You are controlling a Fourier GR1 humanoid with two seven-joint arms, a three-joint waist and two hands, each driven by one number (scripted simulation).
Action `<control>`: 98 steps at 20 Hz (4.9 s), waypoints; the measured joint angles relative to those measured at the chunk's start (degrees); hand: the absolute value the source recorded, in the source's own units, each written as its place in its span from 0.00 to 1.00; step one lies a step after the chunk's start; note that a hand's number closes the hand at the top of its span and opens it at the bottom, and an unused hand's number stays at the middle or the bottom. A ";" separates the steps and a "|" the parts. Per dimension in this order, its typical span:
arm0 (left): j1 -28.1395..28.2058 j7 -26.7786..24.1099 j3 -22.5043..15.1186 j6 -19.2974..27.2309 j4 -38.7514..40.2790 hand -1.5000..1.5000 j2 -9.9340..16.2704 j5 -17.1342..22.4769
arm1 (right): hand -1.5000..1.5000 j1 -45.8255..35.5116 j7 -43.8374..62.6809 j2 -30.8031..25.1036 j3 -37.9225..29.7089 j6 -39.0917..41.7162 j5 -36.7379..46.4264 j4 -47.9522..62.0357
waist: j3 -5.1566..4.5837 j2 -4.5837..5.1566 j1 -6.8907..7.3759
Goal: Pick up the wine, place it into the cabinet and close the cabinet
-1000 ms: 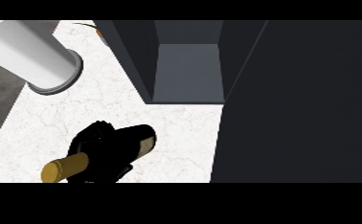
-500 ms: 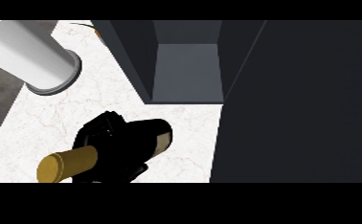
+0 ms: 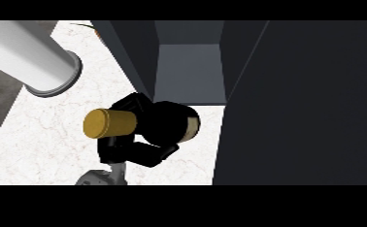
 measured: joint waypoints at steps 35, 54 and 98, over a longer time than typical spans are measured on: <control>-34.47 -20.37 -4.46 12.62 49.09 1.00 -0.03 17.25 | 0.00 -2.46 1.41 -2.95 -8.75 3.49 -6.00 1.43 | -0.03 0.22 -0.91; -51.52 -23.11 -6.10 10.68 73.79 1.00 -0.03 27.40 | 0.00 -3.50 0.87 -3.06 -8.02 5.22 -8.99 2.16 | -0.05 0.89 -2.92; -60.23 -28.71 -5.55 9.65 88.09 1.00 0.73 30.48 | 0.00 -6.26 0.58 -2.20 -6.06 4.93 -8.86 3.38 | -0.11 2.37 -5.90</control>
